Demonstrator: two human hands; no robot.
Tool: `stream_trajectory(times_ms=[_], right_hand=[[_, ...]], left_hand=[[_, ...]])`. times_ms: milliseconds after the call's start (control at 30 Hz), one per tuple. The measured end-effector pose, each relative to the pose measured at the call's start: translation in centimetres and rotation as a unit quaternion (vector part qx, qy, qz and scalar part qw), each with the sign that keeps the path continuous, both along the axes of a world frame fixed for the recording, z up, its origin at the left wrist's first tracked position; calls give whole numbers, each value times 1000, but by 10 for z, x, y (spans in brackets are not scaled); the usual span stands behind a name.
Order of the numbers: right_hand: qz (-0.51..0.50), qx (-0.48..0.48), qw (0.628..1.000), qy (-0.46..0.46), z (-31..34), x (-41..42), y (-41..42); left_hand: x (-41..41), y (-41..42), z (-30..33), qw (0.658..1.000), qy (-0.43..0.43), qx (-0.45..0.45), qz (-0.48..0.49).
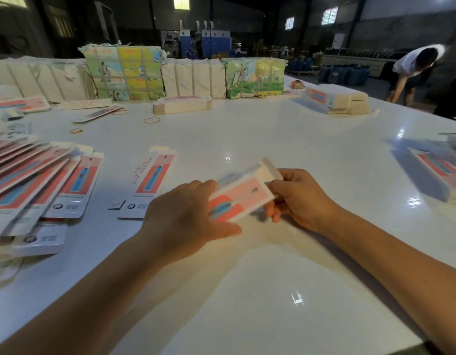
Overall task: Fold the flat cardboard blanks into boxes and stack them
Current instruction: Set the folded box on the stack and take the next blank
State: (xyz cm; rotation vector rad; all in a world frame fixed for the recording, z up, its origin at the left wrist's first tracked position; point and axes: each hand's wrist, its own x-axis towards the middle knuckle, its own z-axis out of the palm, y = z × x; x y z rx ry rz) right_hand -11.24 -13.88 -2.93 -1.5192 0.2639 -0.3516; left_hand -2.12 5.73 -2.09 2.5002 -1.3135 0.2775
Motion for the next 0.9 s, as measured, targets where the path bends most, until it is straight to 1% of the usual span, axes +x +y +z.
stream_trajectory(times_ms=[67, 133, 167, 233, 267, 333, 400, 433, 500, 567, 600, 700, 800, 900], right_hand=[[-22, 15, 1000, -1, 1, 1, 2], [-91, 17, 995, -25, 2, 2, 2], [-144, -13, 988, -46, 2, 1, 0], [-239, -129, 958, -91, 3, -2, -2], [-253, -185, 943, -113, 3, -5, -2], [-224, -269, 927, -130, 2, -7, 6], [-180, -311, 927, -107, -1, -6, 15], [-166, -301, 934, -98, -1, -5, 18], [-149, -237, 955, -93, -1, -4, 21], [-136, -176, 971, -83, 0, -3, 19], [-127, -168, 975, -71, 0, -3, 18], [-111, -216, 969, -30, 0, -1, 18], [-101, -205, 973, -31, 0, 0, 17], [-92, -229, 969, -24, 0, 0, 16]], left_hand=[[1, 1, 5, 999, 28, -43, 4], [2, 2, 8, 997, 45, -53, 17], [3, 3, 9, 997, 56, -46, 26], [6, 3, 9, 995, 80, -36, 40], [7, 4, 8, 994, 91, -34, 46], [5, 3, 8, 993, 99, -34, 52], [1, 1, 7, 995, 84, -22, 46], [0, 0, 6, 996, 72, -15, 44], [-2, -1, 6, 997, 59, -8, 43], [-2, -1, 7, 997, 64, -5, 38], [-3, -1, 7, 997, 64, -1, 35], [-5, -1, 6, 998, 51, 17, 33], [-4, -2, 6, 998, 47, 22, 36], [-4, -2, 6, 998, 49, 33, 31]])
